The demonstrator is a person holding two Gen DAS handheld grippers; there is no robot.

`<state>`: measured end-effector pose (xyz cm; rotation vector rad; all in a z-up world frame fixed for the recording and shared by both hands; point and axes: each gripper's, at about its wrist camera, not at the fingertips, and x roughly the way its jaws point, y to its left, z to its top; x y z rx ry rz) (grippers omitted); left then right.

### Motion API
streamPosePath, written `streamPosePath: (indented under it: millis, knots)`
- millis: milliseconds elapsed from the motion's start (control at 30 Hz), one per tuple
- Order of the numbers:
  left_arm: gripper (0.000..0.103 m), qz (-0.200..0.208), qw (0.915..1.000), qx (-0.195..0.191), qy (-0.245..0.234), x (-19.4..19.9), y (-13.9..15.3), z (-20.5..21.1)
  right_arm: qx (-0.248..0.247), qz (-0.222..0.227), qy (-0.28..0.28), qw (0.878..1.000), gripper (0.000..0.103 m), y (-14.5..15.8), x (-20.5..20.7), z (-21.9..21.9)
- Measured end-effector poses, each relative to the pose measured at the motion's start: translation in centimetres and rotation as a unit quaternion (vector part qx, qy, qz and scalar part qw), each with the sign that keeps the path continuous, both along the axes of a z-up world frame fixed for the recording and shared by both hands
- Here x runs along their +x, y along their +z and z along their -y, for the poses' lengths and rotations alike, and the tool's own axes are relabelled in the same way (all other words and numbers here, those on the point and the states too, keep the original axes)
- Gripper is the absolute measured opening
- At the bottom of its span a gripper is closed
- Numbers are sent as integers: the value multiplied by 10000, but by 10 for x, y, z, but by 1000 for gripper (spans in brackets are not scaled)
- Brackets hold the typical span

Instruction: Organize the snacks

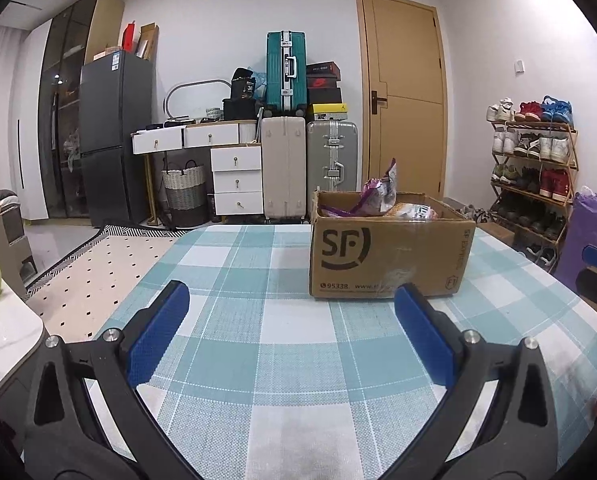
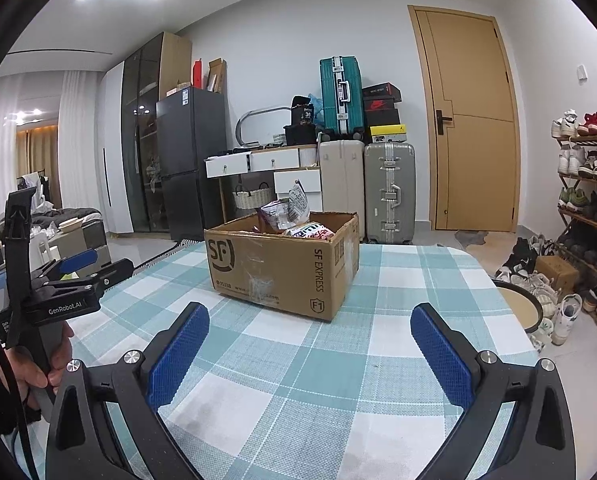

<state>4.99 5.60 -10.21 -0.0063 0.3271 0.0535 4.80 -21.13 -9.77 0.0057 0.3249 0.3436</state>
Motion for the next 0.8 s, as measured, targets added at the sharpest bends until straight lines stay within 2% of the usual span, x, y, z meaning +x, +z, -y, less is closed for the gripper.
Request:
streamPosePath:
  millis: [800]
  knots:
    - [103,25,10000,-25,54,1,0,0,-59,32,5,10000,103,0,-1,-2]
